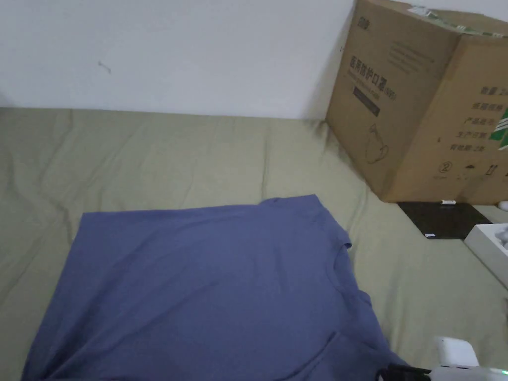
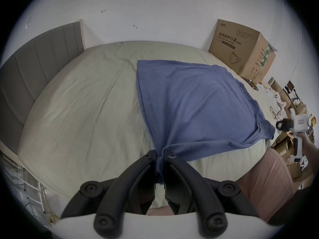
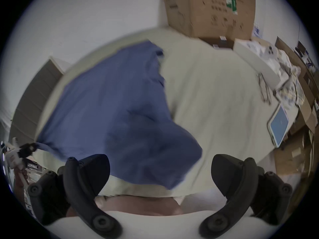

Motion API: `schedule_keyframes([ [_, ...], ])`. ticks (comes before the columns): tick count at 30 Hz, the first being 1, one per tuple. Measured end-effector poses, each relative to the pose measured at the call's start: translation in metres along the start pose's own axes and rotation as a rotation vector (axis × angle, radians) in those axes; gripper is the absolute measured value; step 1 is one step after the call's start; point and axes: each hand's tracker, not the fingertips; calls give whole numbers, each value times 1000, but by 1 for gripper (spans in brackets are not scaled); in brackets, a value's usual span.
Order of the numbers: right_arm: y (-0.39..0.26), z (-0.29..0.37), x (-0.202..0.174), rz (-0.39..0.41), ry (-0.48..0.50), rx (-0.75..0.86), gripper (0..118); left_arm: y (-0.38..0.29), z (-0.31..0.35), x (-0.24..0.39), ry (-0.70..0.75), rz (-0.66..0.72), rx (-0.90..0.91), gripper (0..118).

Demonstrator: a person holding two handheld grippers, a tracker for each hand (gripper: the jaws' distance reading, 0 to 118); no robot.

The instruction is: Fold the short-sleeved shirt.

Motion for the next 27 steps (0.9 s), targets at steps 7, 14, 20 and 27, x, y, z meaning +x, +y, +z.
schedule_keyframes([
  [7, -19, -27, -13, 204, -76, -101, 70, 0, -1, 9, 32, -32, -37, 8],
  [14, -16, 11, -7, 88, 53, 2, 5, -1, 3, 12, 63, -59, -47, 8],
  [20, -35, 51, 3, 119, 59, 8, 5, -8, 25, 9, 72, -70, -57, 8],
  [27, -45, 82, 13, -3, 127, -28, 5, -16, 46, 7, 44, -41, -116, 8],
])
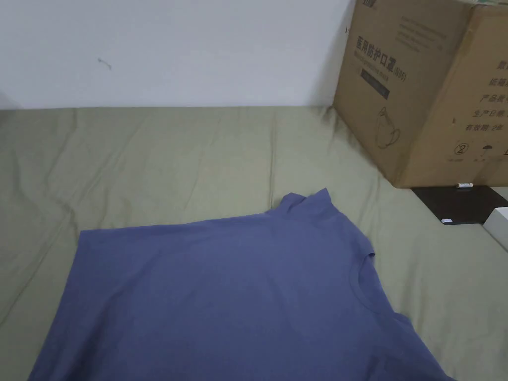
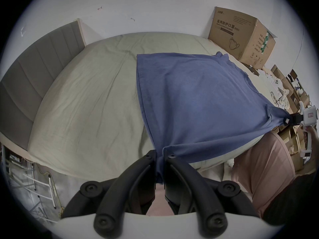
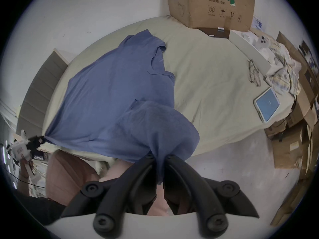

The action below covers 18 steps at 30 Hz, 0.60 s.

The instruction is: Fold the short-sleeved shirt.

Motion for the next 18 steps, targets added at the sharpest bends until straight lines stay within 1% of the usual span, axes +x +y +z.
schedule_keyframes([
  [3, 26, 2, -10, -3, 2, 12, 5, 21, -5, -4, 3, 40, -11, 8],
  [6, 76, -8, -19, 6, 4, 24, 5, 58, -23, -15, -14, 122, -23, 8],
  [8, 121, -23, -25, 4, 0, 18, 5, 89, -42, -23, -15, 160, -44, 8],
  [11, 186, -60, -31, -31, 24, -32, 5, 129, -79, -31, -7, 176, -83, 8],
  [14, 236, -111, -37, -69, 16, -113, 5, 156, -121, -36, 7, 166, -118, 9],
  [15, 246, -126, -39, -74, 2, -111, 6, 161, -132, -38, 8, 169, -123, 10],
  [16, 253, -142, -41, -82, -17, -109, 11, 165, -144, -40, 7, 184, -135, 19],
  [17, 254, -153, -46, -94, -36, -107, 35, 167, -152, -40, 7, 210, -136, 45],
  [18, 252, -159, -50, -115, -72, -98, 54, 168, -157, -42, 8, 228, -126, 68],
])
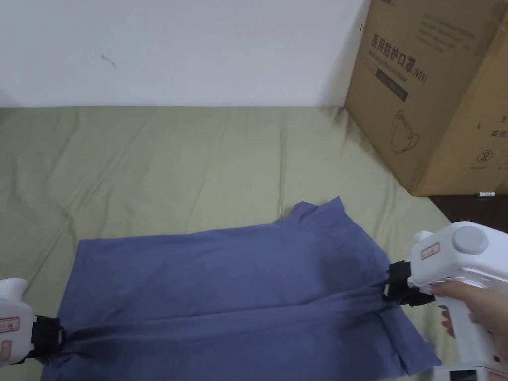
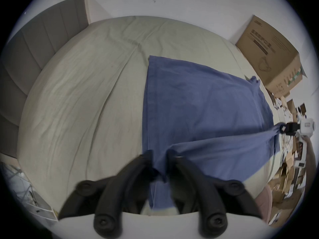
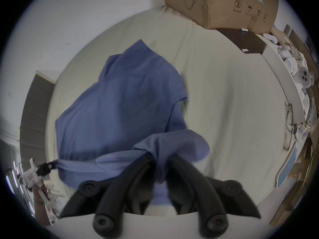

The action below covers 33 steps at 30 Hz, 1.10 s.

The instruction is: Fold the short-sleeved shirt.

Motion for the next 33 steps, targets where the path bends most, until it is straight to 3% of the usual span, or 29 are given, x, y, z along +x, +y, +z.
schedule_keyframes([
  [1, -2, -6, -2, -25, -29, 29, 65, 2, -4, -1, 0, 20, 18, 80],
  [2, -5, -10, -2, -41, -27, 55, 65, 2, -6, -2, -8, 20, 23, 80],
  [3, -9, -11, -2, -53, -13, 78, 96, -2, -5, -1, -20, 22, 29, 110],
  [4, -11, -16, 7, -65, -2, 111, 113, -2, 3, -1, -70, 33, 126, 118],
  [5, -19, -9, 8, -79, 10, 167, 117, -5, 8, -2, -54, 22, 127, 109],
  [8, -50, 19, 10, -79, 89, 318, 117, -20, 33, 6, -54, -33, 210, 110],
  [12, -122, 81, -6, 62, 189, 552, 115, -69, 86, 28, -41, -124, 500, 107],
  [13, -148, 98, -11, 102, 191, 677, 112, -89, 103, 34, -47, -137, 614, 101],
  [14, -172, 114, -15, 123, 215, 793, 98, -112, 119, 40, -42, -140, 743, 75],
  [15, -189, 125, -19, 161, 236, 835, 73, -127, 127, 43, -19, -152, 820, 45],
  [16, -207, 137, -29, 185, 230, 876, 29, -143, 138, 48, 29, -161, 876, 16],
  [17, -220, 146, -36, 189, 182, 904, 0, -154, 148, 52, 119, -190, 889, 3],
  [18, -230, 153, -39, 176, 162, 919, 0, -161, 156, 52, 141, -178, 902, 3],
  [21, -237, 164, -43, 184, 329, 850, 0, -159, 166, 41, 65, -78, 792, 3],
  [22, -236, 165, -47, 219, 308, 823, 0, -149, 157, 38, 57, -13, 666, 3],
  [23, -235, 166, -51, 255, 279, 816, 0, -134, 148, 32, 96, -29, 541, 3],
  [25, -236, 167, -55, 294, 253, 824, 0, -109, 118, 11, 31, -46, 265, 4],
  [26, -236, 167, -56, 302, 249, 827, 0, -103, 100, 1, -13, -14, 154, 14],
  [27, -236, 167, -56, 303, 256, 822, 0, -98, 84, -2, -43, 8, 128, 46],
  [28, -235, 167, -58, 299, 270, 812, 0, -96, 67, -8, -30, 14, 133, 93],
  [29, -235, 166, -58, 289, 289, 801, 0, -94, 49, -11, 18, 0, 90, 118],
  [30, -235, 165, -59, 279, 302, 788, 0, -91, 33, -16, 67, -23, 50, 111],
  [33, -230, 163, -59, 267, 312, 752, 0, -91, -5, -14, 191, -62, 25, 108],
])
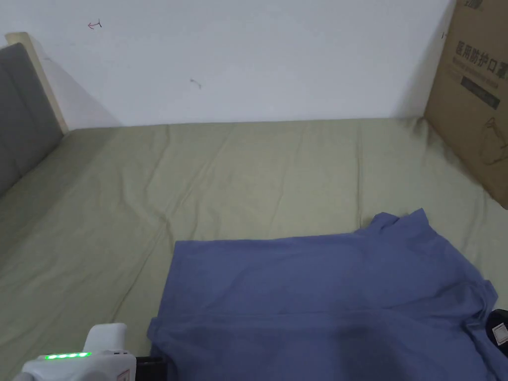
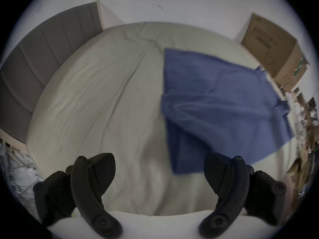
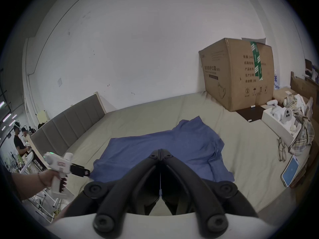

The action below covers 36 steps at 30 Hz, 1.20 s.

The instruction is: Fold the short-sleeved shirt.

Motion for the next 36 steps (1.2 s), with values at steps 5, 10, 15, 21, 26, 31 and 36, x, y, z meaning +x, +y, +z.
schedule_keyframes([
  [5, -3, -12, 3, 30, -23, -62, 0, -2, -32, 9, -30, 7, -65, 116],
  [10, -9, -26, 7, 23, -48, -108, 0, 0, -9, 31, -102, -70, -1, 96],
  [15, -16, -41, 39, -29, -83, -142, 0, -6, -2, 55, -74, -284, 60, 15],
  [21, -14, -86, 133, -271, -128, -339, 14, 5, 23, 31, -194, 7, 148, 8],
  [26, -39, -136, 188, -383, -132, -575, 117, 11, 44, 14, -157, -25, 155, 8],
  [31, -57, -170, 198, -281, -276, -747, 115, 9, 49, 17, -107, -55, 141, 8],
  [36, -51, -163, 174, 9, -306, -761, 61, 5, 35, 17, -74, -49, 82, 8],
])
